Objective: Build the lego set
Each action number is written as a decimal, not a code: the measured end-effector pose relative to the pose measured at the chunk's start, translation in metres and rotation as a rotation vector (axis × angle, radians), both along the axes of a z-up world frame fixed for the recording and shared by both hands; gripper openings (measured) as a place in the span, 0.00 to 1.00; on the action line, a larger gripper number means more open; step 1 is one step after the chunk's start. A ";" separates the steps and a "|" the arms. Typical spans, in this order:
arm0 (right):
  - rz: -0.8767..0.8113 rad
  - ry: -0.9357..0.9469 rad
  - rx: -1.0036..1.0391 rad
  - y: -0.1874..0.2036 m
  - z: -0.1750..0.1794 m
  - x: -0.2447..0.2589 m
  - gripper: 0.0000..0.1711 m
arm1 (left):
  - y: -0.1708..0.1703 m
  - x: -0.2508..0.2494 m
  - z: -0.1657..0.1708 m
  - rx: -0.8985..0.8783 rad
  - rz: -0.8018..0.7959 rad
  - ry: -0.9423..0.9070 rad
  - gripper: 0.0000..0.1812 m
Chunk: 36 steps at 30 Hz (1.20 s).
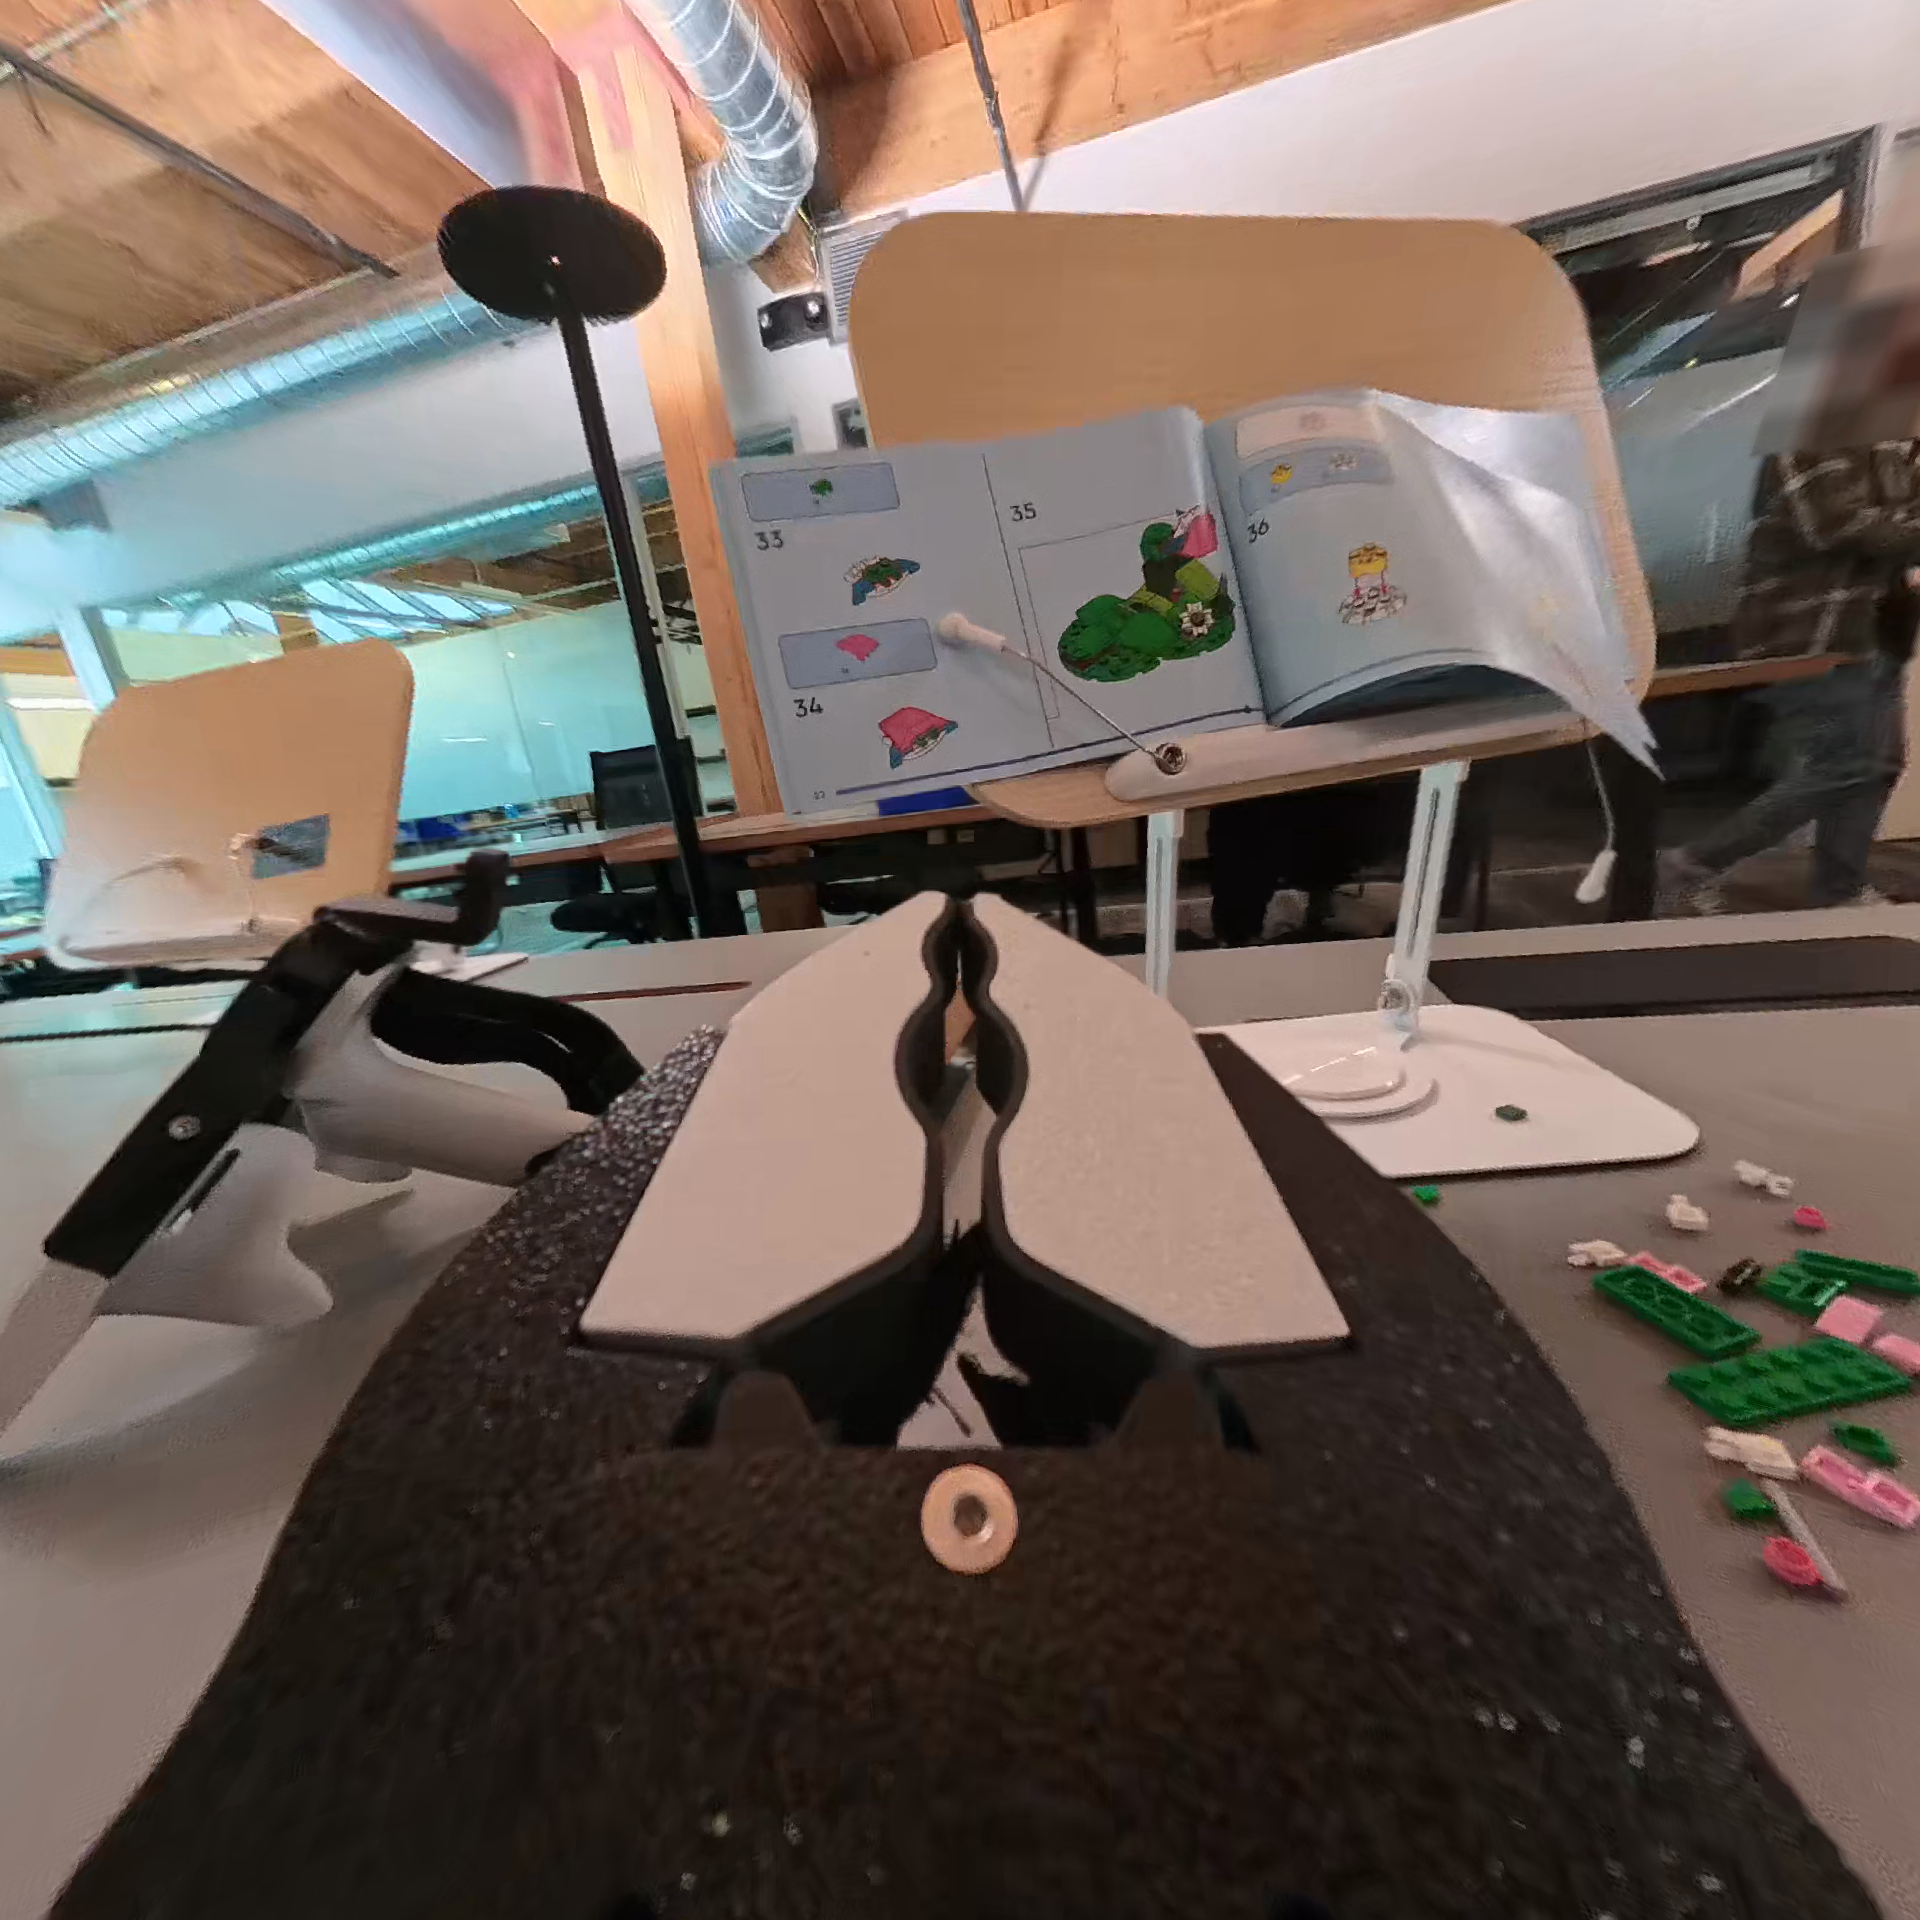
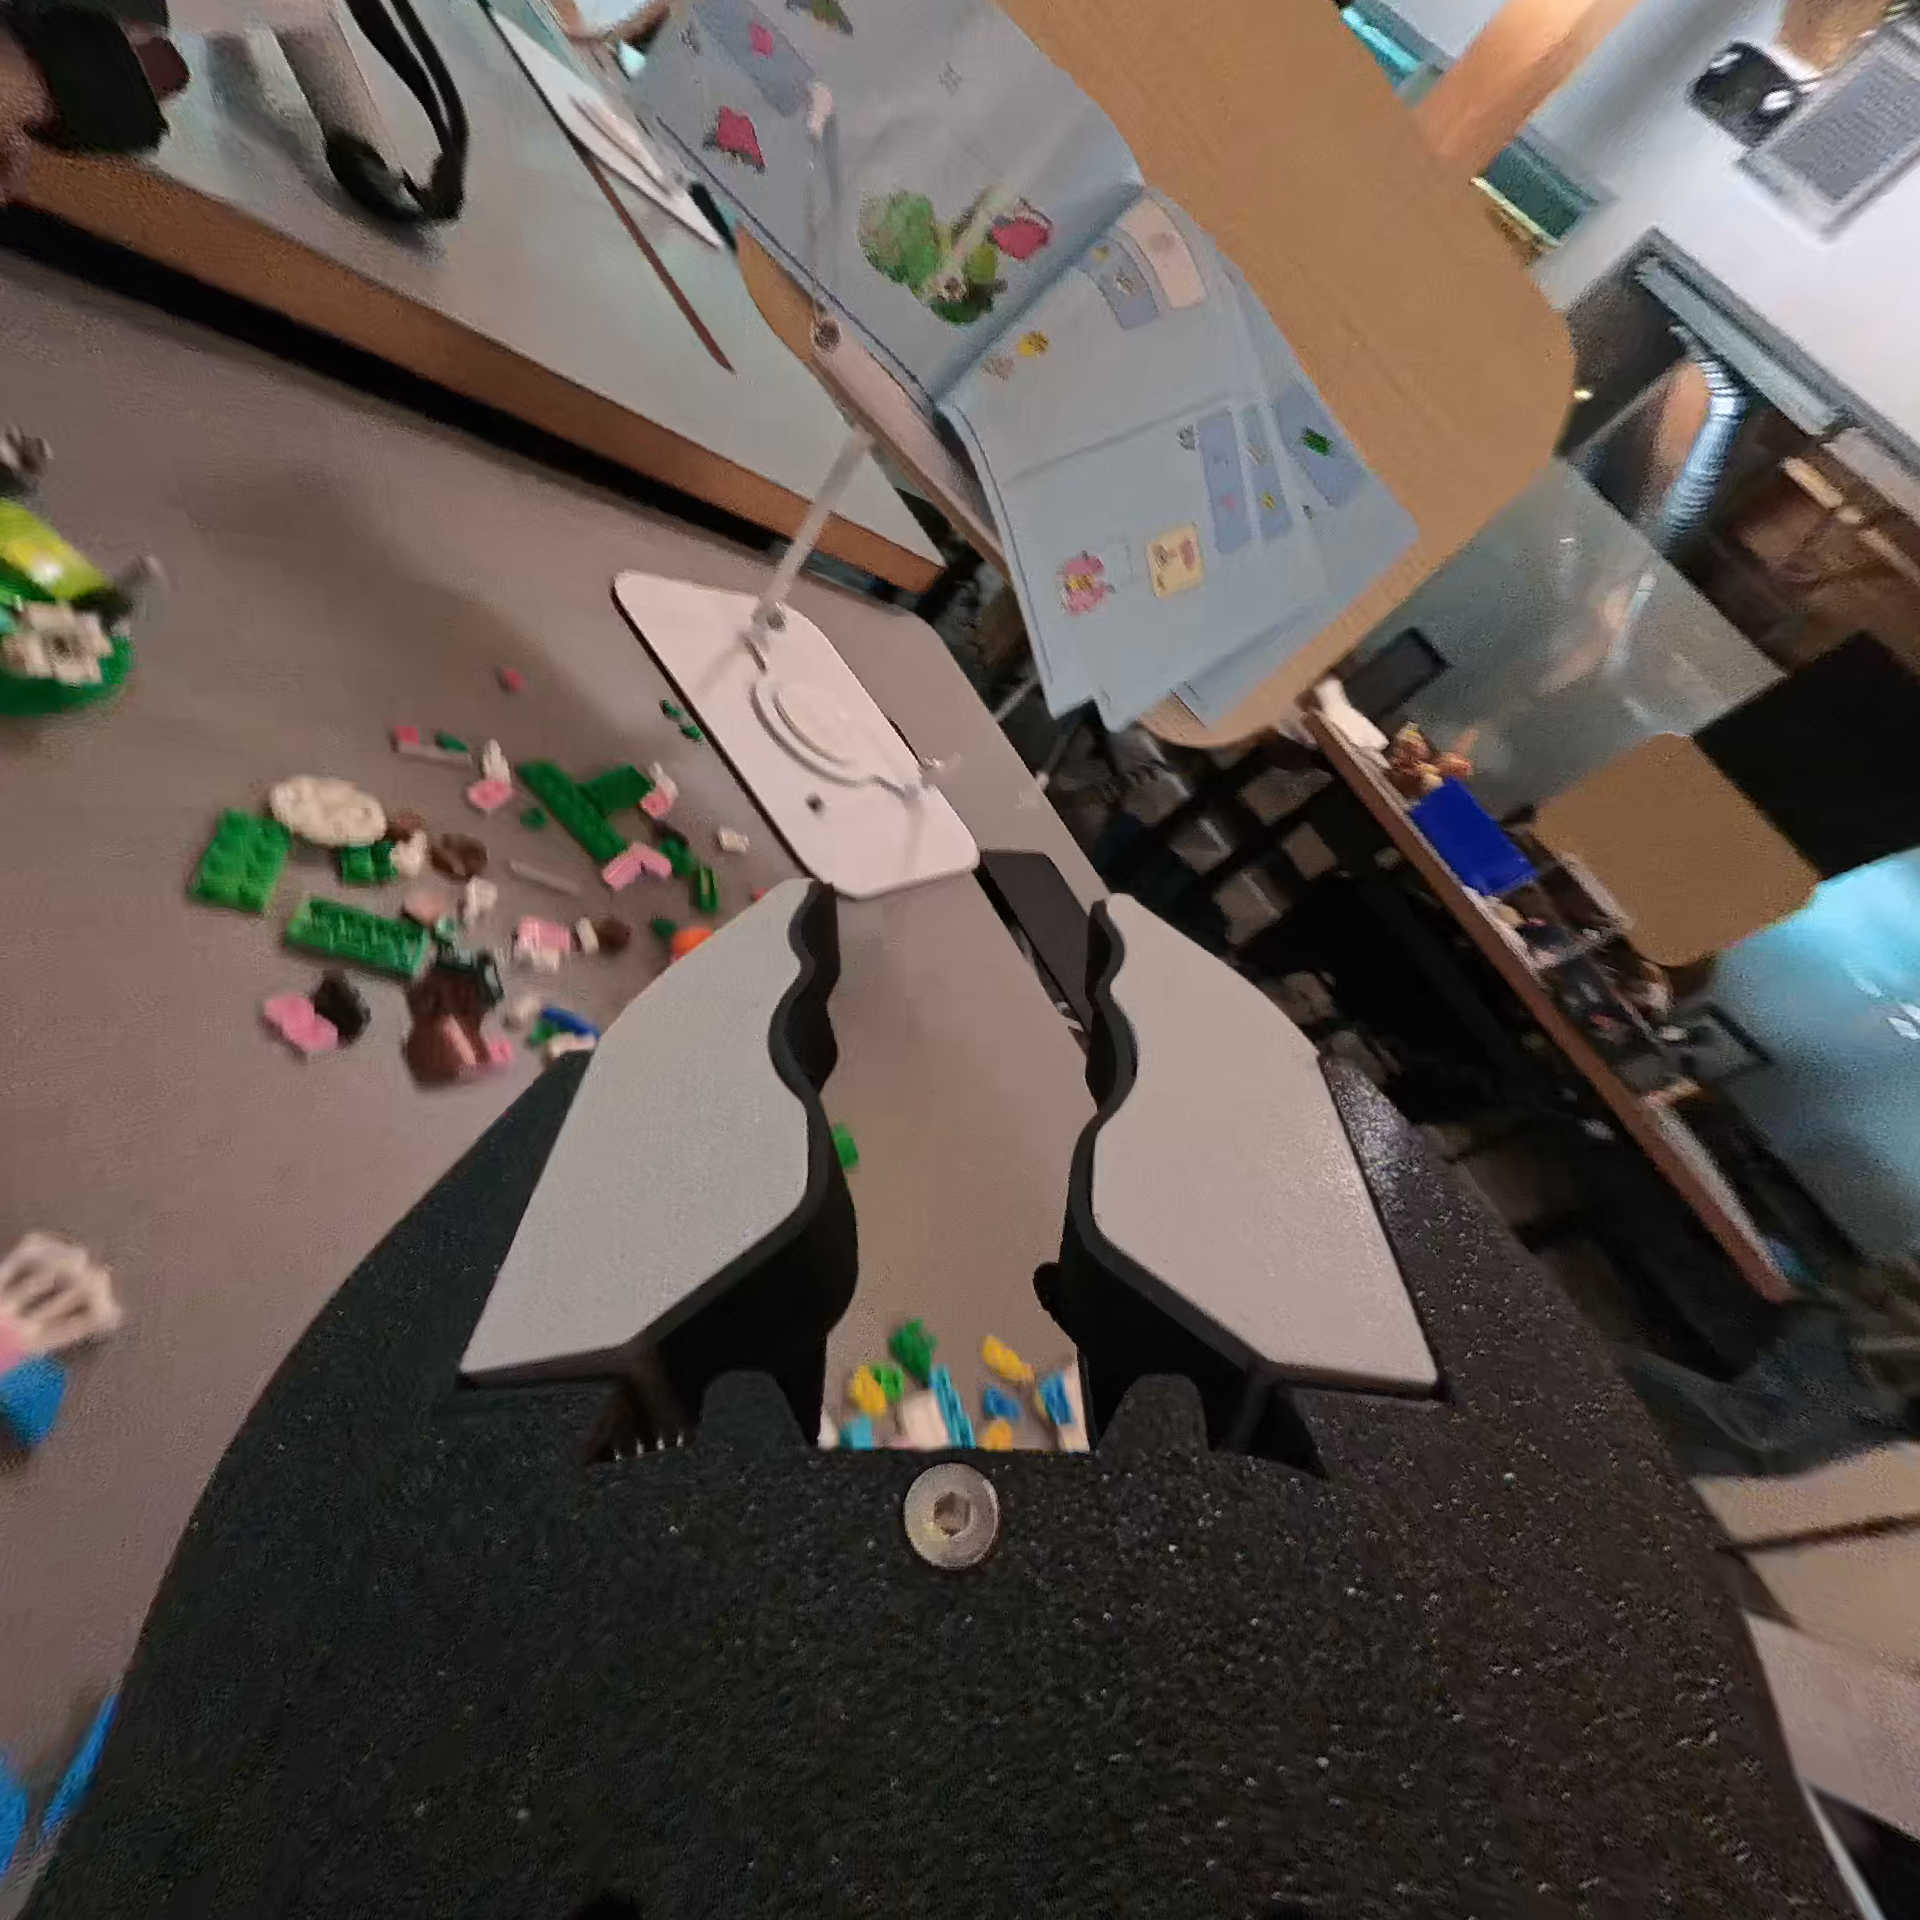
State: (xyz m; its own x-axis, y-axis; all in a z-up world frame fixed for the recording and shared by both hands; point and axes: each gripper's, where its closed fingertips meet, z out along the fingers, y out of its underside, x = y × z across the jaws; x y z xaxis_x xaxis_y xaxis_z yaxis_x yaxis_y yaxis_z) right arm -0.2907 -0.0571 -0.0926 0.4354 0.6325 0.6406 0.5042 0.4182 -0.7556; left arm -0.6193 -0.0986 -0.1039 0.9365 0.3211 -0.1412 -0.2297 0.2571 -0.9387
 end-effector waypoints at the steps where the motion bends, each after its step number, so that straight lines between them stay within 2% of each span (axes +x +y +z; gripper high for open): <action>1: -0.028 0.000 0.029 -0.007 -0.004 0.016 0.26 | 0.001 0.001 -0.001 -0.017 0.000 0.013 0.00; 6: -0.097 0.197 0.065 -0.021 -0.019 0.063 0.23 | 0.014 0.001 -0.013 -0.051 -0.063 -0.005 0.01; 8: -0.121 0.282 0.134 -0.020 -0.017 0.073 0.23 | 0.013 -0.005 -0.013 -0.043 -0.024 0.004 0.00; 10: -0.135 0.278 0.223 -0.022 -0.019 0.076 0.21 | 0.014 -0.013 -0.016 -0.066 0.032 -0.016 0.00; 14: -0.111 0.164 0.293 -0.030 -0.037 0.067 0.16 | 0.028 -0.008 -0.028 -0.124 0.000 -0.027 0.00; 16: -0.096 0.133 0.270 -0.031 -0.047 0.061 0.14 | 0.033 -0.006 -0.032 -0.153 0.008 0.010 0.00; 20: -0.065 0.188 0.196 -0.033 -0.053 0.058 0.11 | 0.036 -0.001 -0.034 -0.163 -0.017 0.035 0.00; 26: -0.110 0.235 0.120 -0.020 -0.061 0.070 0.10 | 0.042 -0.008 -0.050 -0.249 0.007 0.003 0.00; 33: -0.148 0.285 0.060 -0.008 -0.065 0.079 0.07 | 0.035 -0.015 -0.048 -0.249 0.075 0.061 0.00; 35: -0.159 0.301 0.050 -0.005 -0.065 0.081 0.07 | 0.032 -0.015 -0.041 -0.277 0.081 0.167 0.00; 36: -0.161 0.305 0.046 -0.003 -0.066 0.082 0.06 | 0.028 -0.018 -0.033 -0.301 0.132 0.251 0.00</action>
State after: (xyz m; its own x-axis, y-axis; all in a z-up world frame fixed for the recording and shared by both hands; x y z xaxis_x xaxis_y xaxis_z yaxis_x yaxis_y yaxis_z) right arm -0.2088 -0.0599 -0.1581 0.7034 0.5131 0.4919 0.3205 0.3888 -0.8638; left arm -0.6370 -0.0706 -0.1367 0.8145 0.3460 -0.4657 -0.4735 -0.0674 -0.8782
